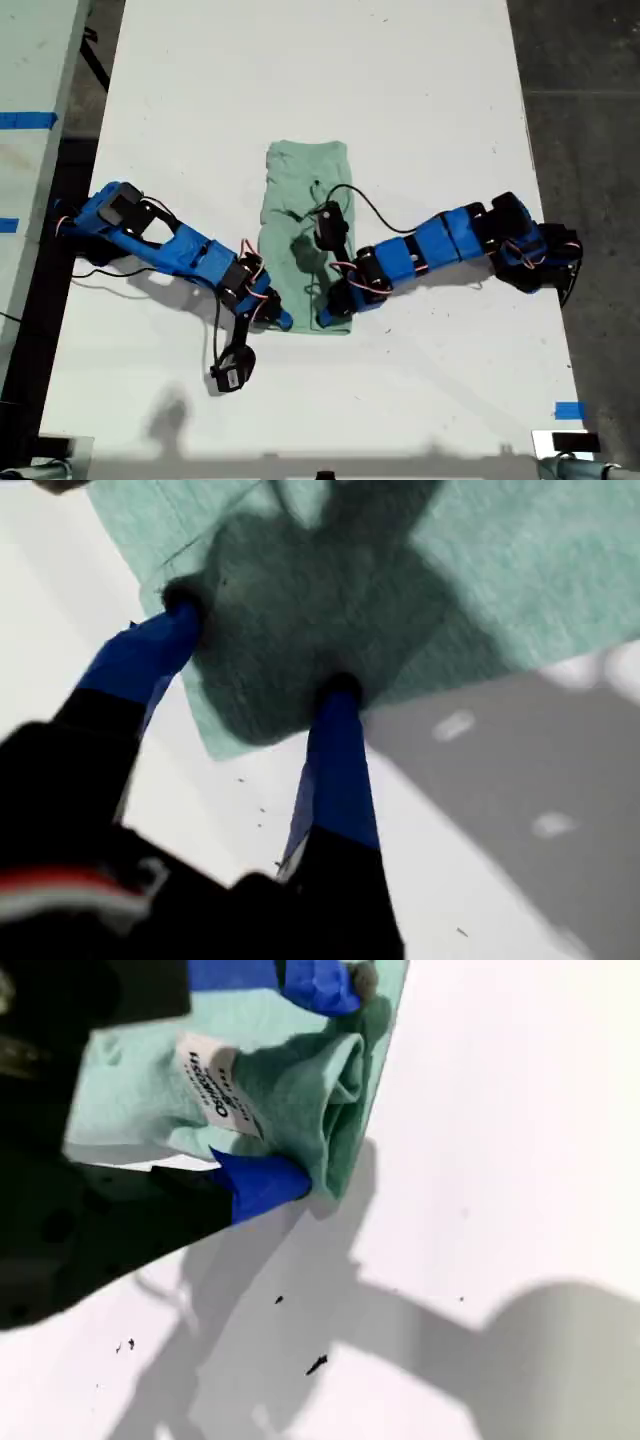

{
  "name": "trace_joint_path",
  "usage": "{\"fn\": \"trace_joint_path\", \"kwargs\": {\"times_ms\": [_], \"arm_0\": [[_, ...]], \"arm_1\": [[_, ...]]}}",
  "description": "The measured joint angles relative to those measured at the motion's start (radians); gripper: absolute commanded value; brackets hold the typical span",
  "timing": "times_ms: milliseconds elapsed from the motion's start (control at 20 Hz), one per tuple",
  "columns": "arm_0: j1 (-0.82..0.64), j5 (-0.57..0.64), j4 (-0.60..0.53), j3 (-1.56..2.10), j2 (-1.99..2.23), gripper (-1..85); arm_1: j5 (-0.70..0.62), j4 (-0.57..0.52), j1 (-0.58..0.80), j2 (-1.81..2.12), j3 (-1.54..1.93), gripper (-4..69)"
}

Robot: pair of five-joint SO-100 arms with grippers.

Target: Fold tshirt

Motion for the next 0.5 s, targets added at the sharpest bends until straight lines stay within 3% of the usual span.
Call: {"fn": "trace_joint_path", "kwargs": {"times_ms": [150, 250, 300, 500], "arm_0": [[-0.003, 0.003, -0.023, -0.002, -0.012, 20.9], [-0.003, 0.009, -0.032, -0.002, -0.012, 0.0], [-0.003, 0.021, -0.046, -0.002, -0.014, 0.0], [-0.003, 0.032, -0.072, -0.002, -0.006, 0.0]], "arm_1": [[0.005, -0.017, 0.006, -0.041, -0.038, 11.8], [0.006, -0.025, 0.003, -0.046, -0.048, 2.6], [0.006, -0.048, 0.002, -0.048, -0.048, -0.8], [0.006, -0.054, -0.018, -0.041, -0.049, -1.0]]}}
